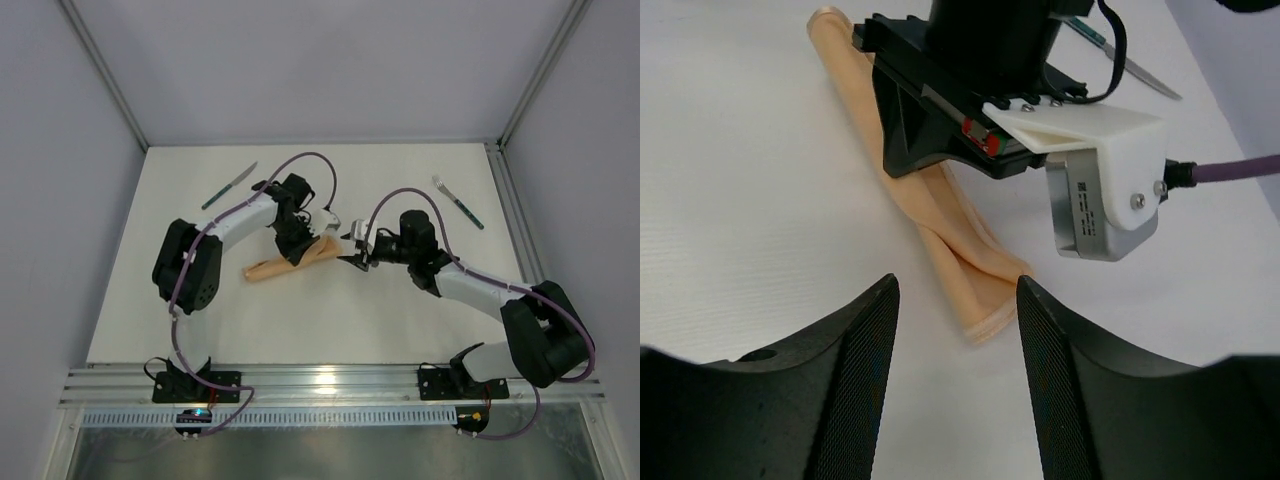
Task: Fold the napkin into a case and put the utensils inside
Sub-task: Pick up the smaller rectangle-folded napkin from the center of the board, then turn over the smaller rectangle-folded napkin at the center of the board.
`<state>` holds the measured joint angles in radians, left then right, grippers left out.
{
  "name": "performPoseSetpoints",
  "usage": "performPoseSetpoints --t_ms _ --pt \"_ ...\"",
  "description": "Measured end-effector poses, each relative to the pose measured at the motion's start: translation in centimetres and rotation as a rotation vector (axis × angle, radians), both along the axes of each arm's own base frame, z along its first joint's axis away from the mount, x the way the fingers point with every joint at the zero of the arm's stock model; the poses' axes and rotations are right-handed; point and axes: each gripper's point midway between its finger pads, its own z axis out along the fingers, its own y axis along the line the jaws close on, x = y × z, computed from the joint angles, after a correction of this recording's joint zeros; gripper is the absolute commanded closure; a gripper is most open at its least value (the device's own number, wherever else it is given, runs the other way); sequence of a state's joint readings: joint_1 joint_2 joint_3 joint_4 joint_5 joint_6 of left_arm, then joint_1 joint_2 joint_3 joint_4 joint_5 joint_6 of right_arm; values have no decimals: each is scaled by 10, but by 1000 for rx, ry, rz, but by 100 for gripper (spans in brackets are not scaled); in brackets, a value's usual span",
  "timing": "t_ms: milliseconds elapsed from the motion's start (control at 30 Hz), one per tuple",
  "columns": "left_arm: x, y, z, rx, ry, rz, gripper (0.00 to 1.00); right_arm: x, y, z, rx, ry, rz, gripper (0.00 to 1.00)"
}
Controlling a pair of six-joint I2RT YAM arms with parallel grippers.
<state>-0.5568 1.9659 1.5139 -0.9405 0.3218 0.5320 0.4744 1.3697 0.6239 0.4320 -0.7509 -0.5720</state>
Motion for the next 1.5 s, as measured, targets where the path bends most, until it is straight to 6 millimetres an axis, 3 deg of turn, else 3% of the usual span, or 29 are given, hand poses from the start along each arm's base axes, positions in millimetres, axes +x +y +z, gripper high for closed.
performPoseSetpoints --t_ms 333,667,867,1000,1267,1333,1500 --pt "-9 5 6 -37 77 22 100 -35 46 -10 -125 -213 214 42" --pt "-16 4 9 -55 110 22 100 -16 61 -35 -238 -260 243 42" --pt "-17 4 9 -58 116 23 100 -1 69 -62 -300 -234 253 42" --pt "-17 3 11 -64 118 23 100 7 75 -68 -316 -238 255 42" --pt "-16 3 12 -79 125 28 100 6 83 -90 -408 -243 280 43" --pt "-16 3 13 -83 129 31 100 4 81 -96 -431 -234 288 47" --pt "-19 4 13 -88 144 34 100 3 79 -100 -450 -226 285 81"
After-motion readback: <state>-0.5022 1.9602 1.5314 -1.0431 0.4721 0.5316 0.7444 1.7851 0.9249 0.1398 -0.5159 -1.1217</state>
